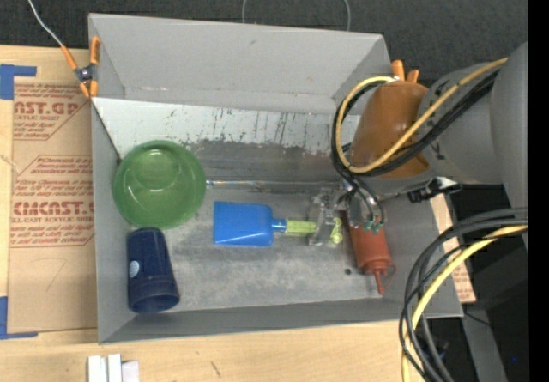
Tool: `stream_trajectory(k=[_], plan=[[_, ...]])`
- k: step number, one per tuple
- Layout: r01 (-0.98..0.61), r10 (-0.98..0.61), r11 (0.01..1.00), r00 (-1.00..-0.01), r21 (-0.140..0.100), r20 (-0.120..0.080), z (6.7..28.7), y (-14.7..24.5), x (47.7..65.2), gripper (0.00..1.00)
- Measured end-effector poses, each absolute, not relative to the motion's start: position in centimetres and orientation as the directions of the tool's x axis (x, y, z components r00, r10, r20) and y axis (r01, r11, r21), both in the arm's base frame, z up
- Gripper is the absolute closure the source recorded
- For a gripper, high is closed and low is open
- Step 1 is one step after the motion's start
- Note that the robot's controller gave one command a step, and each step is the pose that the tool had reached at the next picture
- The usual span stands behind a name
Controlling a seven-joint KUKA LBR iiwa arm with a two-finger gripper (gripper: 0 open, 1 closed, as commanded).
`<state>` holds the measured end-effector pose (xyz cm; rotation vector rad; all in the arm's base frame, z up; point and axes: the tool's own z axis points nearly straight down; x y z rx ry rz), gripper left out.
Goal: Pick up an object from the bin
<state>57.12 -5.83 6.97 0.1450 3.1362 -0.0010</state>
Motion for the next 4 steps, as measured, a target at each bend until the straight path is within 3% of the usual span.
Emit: stream_trajectory(k=[4], plan=[[0.026, 0.026, 1.000, -1.000, -0.002, -0.007, 7.00, -6.04, 57.96, 1.00]])
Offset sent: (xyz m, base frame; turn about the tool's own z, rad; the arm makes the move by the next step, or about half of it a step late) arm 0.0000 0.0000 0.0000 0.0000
